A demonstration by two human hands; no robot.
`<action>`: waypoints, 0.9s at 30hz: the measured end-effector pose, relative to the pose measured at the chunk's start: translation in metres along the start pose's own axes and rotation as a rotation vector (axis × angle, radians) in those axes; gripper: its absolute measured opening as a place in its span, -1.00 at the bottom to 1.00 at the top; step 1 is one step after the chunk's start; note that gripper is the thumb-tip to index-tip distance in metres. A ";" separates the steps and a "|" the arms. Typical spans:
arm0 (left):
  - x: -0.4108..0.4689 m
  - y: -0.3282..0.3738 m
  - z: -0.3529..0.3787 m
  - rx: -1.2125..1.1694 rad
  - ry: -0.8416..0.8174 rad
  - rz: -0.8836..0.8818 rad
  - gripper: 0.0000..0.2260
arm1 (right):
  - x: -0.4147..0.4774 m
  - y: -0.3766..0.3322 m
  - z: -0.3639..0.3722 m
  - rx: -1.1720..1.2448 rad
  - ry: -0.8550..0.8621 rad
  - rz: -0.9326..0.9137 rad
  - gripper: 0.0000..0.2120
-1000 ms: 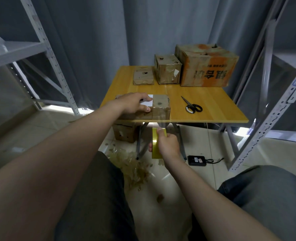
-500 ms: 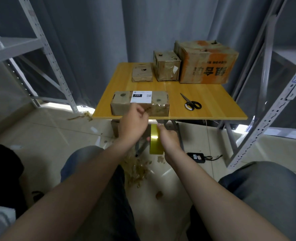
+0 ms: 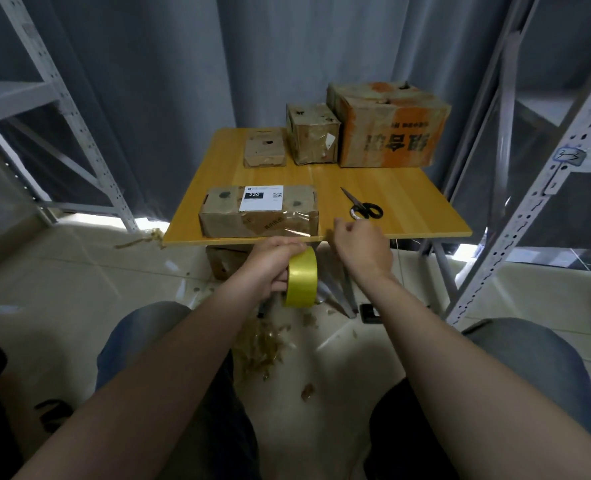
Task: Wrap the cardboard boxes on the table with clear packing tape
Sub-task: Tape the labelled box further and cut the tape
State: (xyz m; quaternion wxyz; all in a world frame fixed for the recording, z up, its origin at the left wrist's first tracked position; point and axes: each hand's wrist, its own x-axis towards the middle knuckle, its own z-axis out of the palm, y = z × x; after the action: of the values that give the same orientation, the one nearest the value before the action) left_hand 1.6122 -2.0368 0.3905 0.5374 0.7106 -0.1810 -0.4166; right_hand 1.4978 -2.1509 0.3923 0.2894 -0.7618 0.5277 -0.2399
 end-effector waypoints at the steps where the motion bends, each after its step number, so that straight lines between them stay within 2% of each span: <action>1: 0.001 0.001 0.001 0.008 -0.014 -0.012 -0.80 | 0.012 0.000 -0.008 -0.045 0.060 -0.028 -0.56; 4: 0.000 0.003 0.002 0.009 -0.033 -0.047 -0.81 | 0.047 -0.001 -0.026 -0.191 0.147 -0.047 -0.66; 8: 0.005 0.003 0.000 0.021 -0.037 -0.080 -0.80 | 0.076 0.000 -0.030 -0.399 -0.008 0.046 -0.68; 15: 0.008 0.002 0.000 0.006 -0.028 -0.077 -0.78 | 0.082 -0.010 -0.036 -0.480 -0.057 0.051 -0.69; 17: 0.009 0.000 0.001 -0.004 -0.026 -0.067 -0.82 | 0.082 -0.014 -0.036 -0.362 -0.102 0.040 -0.63; 20: 0.007 -0.003 0.002 -0.036 -0.007 -0.072 -0.85 | 0.077 -0.018 -0.035 0.142 -0.238 0.032 -0.69; 23: 0.004 -0.004 0.003 -0.073 0.023 -0.086 -0.86 | 0.063 -0.019 -0.045 0.514 -0.523 -0.050 -0.81; 25: 0.000 -0.004 0.003 -0.097 0.042 -0.091 -0.84 | 0.057 -0.014 -0.051 0.598 -0.745 -0.056 -0.75; 27: -0.002 -0.003 0.005 -0.116 0.056 -0.085 -0.82 | 0.055 -0.008 -0.057 0.514 -0.898 -0.022 -0.71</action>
State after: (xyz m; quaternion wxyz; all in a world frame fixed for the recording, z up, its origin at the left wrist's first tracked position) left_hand 1.6065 -2.0371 0.3885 0.5644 0.6967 -0.1111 -0.4286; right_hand 1.4825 -2.2114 0.4422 0.6627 -0.6994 0.2674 -0.0142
